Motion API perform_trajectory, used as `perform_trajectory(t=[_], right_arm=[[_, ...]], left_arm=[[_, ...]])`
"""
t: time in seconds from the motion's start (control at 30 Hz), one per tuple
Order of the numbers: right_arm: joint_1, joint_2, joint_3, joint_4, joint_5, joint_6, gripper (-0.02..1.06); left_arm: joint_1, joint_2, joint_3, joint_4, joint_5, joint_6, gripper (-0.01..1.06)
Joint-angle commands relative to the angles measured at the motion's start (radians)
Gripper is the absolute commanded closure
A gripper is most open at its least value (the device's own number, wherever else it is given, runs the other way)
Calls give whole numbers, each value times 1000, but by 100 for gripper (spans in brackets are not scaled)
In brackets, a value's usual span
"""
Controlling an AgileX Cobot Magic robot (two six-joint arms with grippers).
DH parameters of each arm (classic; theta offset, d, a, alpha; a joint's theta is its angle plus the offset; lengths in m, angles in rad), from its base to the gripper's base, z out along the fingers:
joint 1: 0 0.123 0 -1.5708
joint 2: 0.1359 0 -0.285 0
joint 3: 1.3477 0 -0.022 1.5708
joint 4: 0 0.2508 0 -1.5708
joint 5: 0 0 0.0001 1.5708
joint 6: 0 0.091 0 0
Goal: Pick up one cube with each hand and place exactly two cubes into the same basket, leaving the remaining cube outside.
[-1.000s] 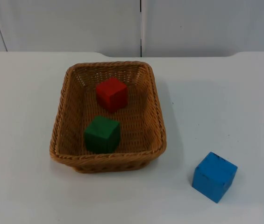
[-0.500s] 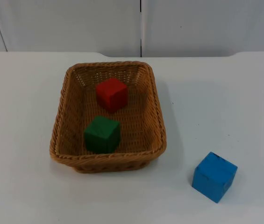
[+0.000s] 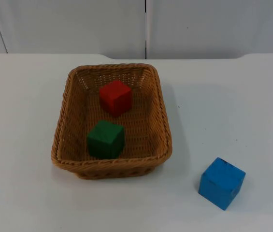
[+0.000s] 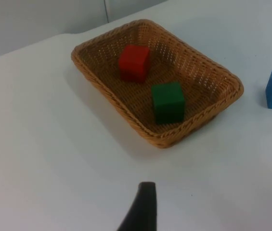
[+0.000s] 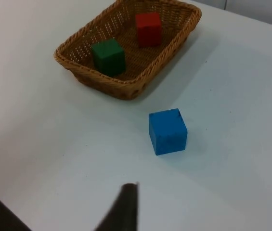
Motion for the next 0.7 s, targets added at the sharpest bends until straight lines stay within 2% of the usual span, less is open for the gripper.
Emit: perform_trajectory(t=[0.0,0.03,0.1,0.2,0.23,0.67], right_arm=[[5,-3,2,-2,-6,-4,3],[5,-3,2,-2,-6,-4,-1],[5,-3,2,-2,-6,-4,-1],[5,-3,2,-2,-6,-4,-1],[5,-3,2,-2,-6,-4,-1],[5,-3,2,-2,-6,-4,-1]], left_arm=[[-4,-4,4,0,0,4,25],[-4,-4,4,0,0,4,24],[-4,-4,4,0,0,4,20],[-4,-4,4,2,0,-1,2],[-4,-4,4,2,0,-1,0],[-4,-4,4,13,0,-5,0]])
